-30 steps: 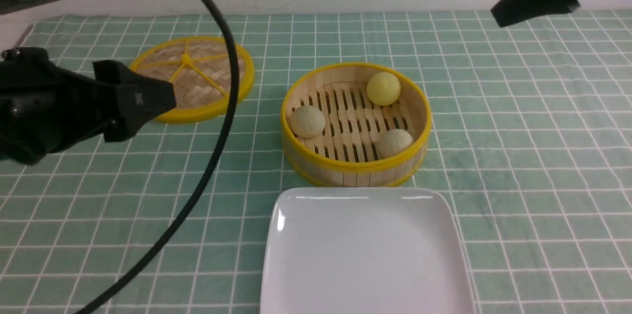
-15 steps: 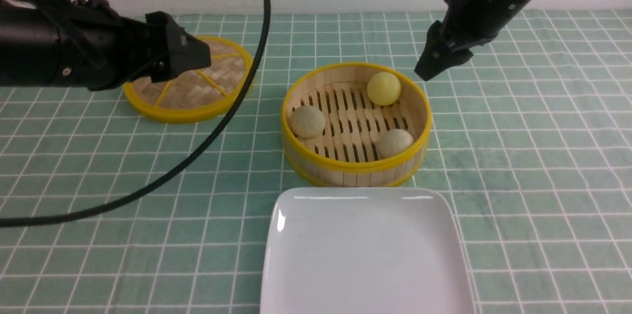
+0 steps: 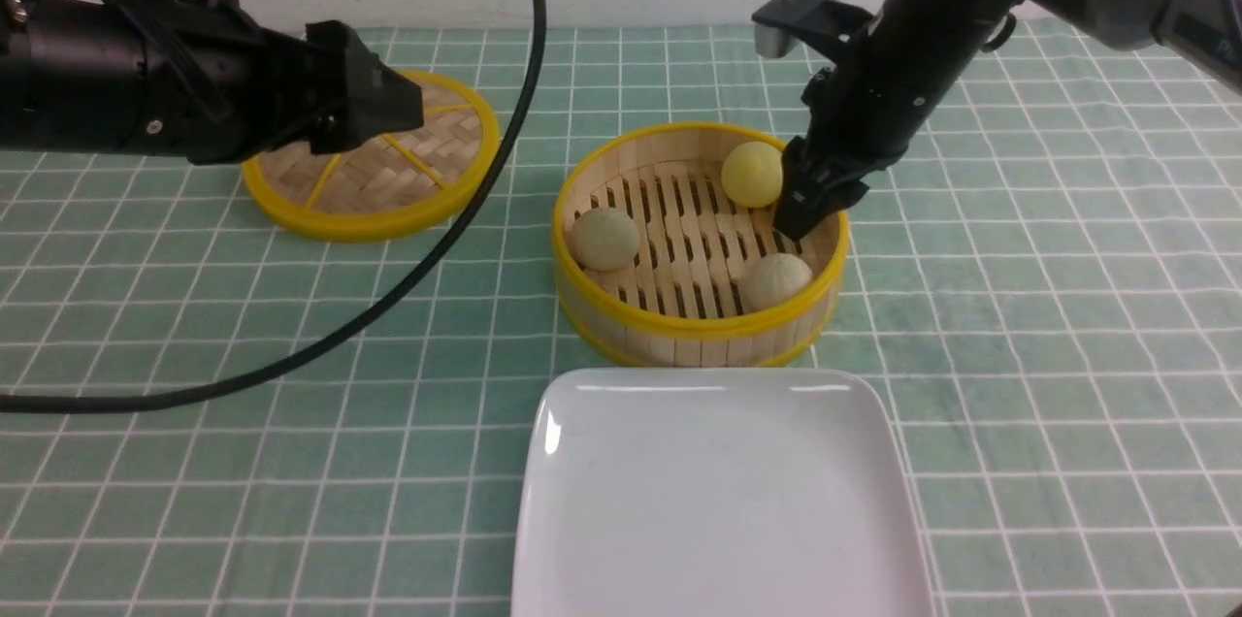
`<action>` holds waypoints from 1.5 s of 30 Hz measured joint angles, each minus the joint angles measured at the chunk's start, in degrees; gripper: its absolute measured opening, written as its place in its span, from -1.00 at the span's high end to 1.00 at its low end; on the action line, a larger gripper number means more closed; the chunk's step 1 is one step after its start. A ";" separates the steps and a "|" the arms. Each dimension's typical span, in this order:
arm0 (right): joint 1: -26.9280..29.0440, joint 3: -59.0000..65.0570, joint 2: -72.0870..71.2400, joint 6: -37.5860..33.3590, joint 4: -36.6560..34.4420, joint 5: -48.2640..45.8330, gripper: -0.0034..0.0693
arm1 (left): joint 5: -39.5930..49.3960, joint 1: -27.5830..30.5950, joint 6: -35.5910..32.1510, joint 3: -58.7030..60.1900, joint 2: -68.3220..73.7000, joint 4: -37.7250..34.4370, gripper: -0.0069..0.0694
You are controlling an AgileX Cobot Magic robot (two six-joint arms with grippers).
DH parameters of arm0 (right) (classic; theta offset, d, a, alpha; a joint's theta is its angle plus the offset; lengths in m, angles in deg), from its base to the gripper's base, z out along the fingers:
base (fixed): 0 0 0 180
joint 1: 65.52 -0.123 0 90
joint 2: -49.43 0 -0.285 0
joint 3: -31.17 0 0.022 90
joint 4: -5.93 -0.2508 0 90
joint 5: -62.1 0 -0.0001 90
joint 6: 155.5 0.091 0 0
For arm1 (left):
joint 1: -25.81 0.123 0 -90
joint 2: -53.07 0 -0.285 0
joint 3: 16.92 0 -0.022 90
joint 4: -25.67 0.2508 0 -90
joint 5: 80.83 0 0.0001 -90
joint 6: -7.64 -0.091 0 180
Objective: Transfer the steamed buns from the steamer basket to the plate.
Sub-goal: Use the right arm to grab the steamed stuffed bun that is closest to it
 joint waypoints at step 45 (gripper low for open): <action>-1.99 1.32 3.49 4.67 0.96 0.73 -0.03 | -0.58 0.00 -0.39 0.00 0.00 0.23 -0.60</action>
